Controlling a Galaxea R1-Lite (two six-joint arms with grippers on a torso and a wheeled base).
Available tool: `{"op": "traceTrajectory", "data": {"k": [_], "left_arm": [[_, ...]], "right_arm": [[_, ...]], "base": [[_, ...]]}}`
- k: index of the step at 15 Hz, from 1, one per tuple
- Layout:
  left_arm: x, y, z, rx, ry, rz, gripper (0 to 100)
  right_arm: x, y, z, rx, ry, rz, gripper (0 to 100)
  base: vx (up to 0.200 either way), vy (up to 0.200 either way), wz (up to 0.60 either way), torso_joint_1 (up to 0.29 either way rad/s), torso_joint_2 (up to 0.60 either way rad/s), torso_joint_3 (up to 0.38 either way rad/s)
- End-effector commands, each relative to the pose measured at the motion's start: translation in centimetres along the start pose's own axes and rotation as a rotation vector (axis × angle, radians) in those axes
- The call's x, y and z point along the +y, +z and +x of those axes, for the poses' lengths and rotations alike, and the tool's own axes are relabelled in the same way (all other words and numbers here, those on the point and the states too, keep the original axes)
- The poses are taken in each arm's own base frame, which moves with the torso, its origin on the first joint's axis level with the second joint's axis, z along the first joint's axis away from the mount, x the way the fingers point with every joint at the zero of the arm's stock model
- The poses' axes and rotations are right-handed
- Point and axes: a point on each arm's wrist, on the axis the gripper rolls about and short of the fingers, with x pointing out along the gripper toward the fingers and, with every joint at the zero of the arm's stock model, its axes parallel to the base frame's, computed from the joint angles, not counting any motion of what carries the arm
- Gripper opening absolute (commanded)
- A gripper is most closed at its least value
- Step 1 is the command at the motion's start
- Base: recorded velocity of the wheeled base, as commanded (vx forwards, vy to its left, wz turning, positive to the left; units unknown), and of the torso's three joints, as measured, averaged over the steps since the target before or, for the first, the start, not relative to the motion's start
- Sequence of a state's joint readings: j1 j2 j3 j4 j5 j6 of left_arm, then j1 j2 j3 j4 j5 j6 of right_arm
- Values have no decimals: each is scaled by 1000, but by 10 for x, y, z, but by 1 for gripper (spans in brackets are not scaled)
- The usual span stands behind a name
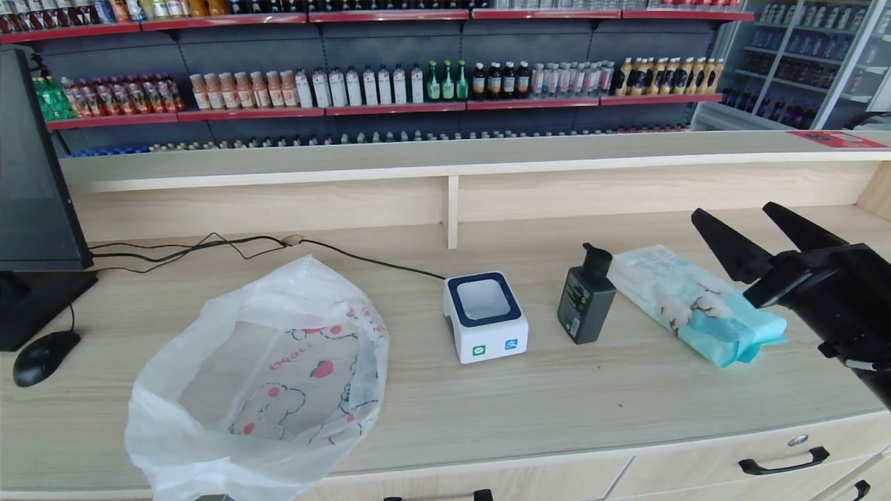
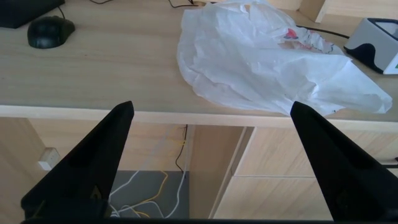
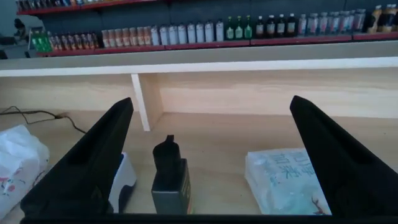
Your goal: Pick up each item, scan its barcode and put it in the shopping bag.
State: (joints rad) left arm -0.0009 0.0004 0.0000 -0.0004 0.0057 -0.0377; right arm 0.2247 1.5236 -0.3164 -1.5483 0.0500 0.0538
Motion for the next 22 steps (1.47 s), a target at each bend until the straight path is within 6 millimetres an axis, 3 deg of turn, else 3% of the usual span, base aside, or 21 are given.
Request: {"op": "traceTrajectory", "data": {"k": [1,5,7,10,22], "left_arm": [[0,0,0,0,1,-1,100],[0,0,0,0,0,1,100],[0,0,0,0,0,2,100],[0,0,0,0,0,1,100],[0,0,0,-2,0,1,100]], "right_arm": [[-1,-34,14,106,4,-11,100],[9,-50,25,148,42,-37,100],[26,-56,44,125,16,-66,100],[44,-63,44,149,35,-19,100],[47,-93,50,235,39,14,100]], "base": [[0,0,0,0,0,0],[0,0,0,0,0,0],[0,0,0,0,0,0],[0,0,0,0,0,0],[0,0,0,0,0,0]]}}
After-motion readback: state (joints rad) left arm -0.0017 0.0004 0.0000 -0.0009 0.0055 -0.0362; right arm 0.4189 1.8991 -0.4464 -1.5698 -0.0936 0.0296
